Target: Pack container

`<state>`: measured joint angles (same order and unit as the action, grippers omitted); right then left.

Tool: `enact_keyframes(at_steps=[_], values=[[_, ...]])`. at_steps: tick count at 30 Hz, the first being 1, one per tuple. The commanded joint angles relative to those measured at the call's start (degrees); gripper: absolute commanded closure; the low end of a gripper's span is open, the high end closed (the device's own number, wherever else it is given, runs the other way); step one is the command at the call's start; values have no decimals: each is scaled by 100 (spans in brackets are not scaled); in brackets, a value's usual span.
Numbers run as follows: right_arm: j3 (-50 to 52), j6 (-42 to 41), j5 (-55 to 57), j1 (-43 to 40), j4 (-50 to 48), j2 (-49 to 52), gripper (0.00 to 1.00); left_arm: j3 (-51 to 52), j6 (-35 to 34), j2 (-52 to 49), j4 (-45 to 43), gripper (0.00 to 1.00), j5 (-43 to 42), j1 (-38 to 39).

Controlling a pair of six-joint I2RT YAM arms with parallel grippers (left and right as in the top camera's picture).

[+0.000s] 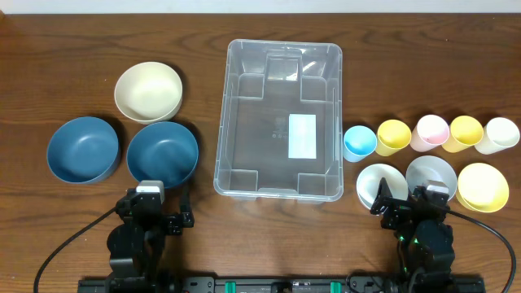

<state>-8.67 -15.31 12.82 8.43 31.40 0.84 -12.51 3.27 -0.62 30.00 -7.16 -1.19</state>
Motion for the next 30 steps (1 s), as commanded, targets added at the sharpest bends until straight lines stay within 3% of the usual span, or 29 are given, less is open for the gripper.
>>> enact_keyframes(at_steps=[1,24,30], values=[[15,15,22,-44,-15,-52,1,28,59,39,0,2,-31,2],[15,13,22,-44,-15,-52,1,28,103,39,-256,2,-31,2],[15,13,22,-44,-15,-52,1,26,-212,39,-505,2,-142,2]])
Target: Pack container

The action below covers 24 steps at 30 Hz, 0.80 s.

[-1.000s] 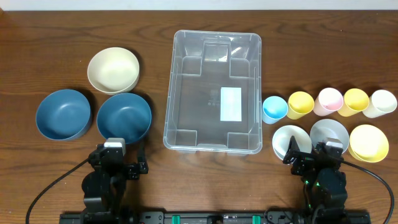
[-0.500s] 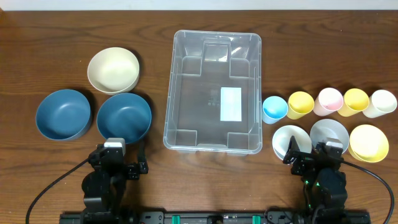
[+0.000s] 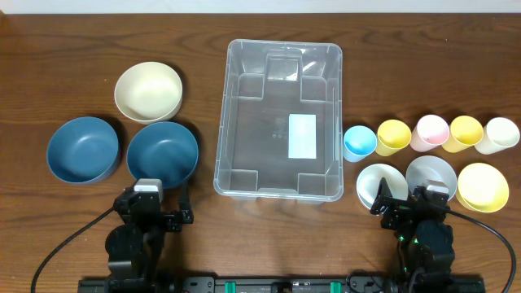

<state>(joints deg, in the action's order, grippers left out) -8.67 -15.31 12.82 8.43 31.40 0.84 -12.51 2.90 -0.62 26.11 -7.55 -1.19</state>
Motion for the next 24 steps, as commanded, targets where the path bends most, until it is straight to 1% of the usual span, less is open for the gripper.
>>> enact_keyframes(at_steps=[1,4,6,8,11,13,16,21,24], values=[[15,13,22,-44,-15,-52,1,0,-389,39,-144,2,-105,2],[15,13,22,-44,-15,-52,1,-190,-798,33,-138,2,-76,2],[15,13,22,-44,-15,-52,1,-420,-1108,-63,-138,2,96,2],[15,13,22,-44,-15,-52,1,-721,-1185,-328,-114,2,267,0],[15,13,22,-44,-15,-52,1,-1266,-1185,-1027,52,2,476,-4],[15,13,22,-44,-15,-52,1,-1655,-1182,-1663,195,2,640,-4],[15,13,22,-44,-15,-52,1,-2363,-1182,-2881,581,2,619,-2],[15,15,22,-44,-15,-52,1,-3748,-1176,-4815,1718,2,-328,-2],[15,13,22,-44,-15,-52,1,-4288,-1152,-5702,2205,2,-382,-2]])
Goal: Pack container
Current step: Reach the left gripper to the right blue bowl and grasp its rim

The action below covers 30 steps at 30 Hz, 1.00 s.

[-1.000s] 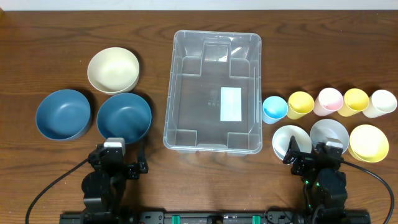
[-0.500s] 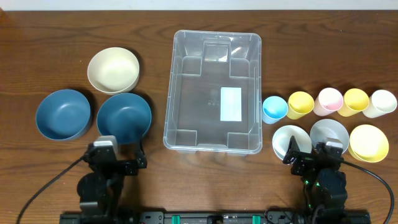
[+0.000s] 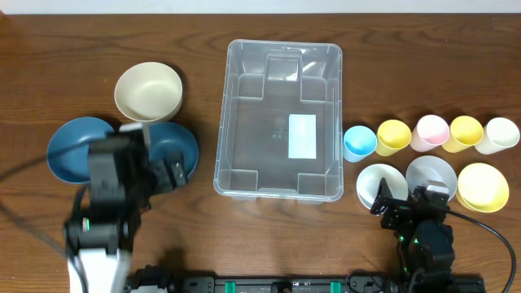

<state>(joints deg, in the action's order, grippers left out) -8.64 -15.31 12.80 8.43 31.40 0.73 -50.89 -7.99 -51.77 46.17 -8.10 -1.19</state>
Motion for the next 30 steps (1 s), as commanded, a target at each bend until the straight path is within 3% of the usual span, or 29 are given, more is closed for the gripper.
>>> enact_keyframes(at_steps=[1,9,19,26,30], values=[[13,15,24,-44,-15,-42,1,-514,-22,-813,245,2,-328,-2],[13,15,24,-44,-15,-42,1,-494,247,-2323,284,2,-328,22],[13,13,24,-44,-15,-42,1,-494,861,-3405,39,0,-219,466],[13,13,24,-44,-15,-42,1,-494,863,-3974,-234,14,129,555],[13,15,24,-44,-15,-42,1,-494,866,-4253,-439,31,131,557]])
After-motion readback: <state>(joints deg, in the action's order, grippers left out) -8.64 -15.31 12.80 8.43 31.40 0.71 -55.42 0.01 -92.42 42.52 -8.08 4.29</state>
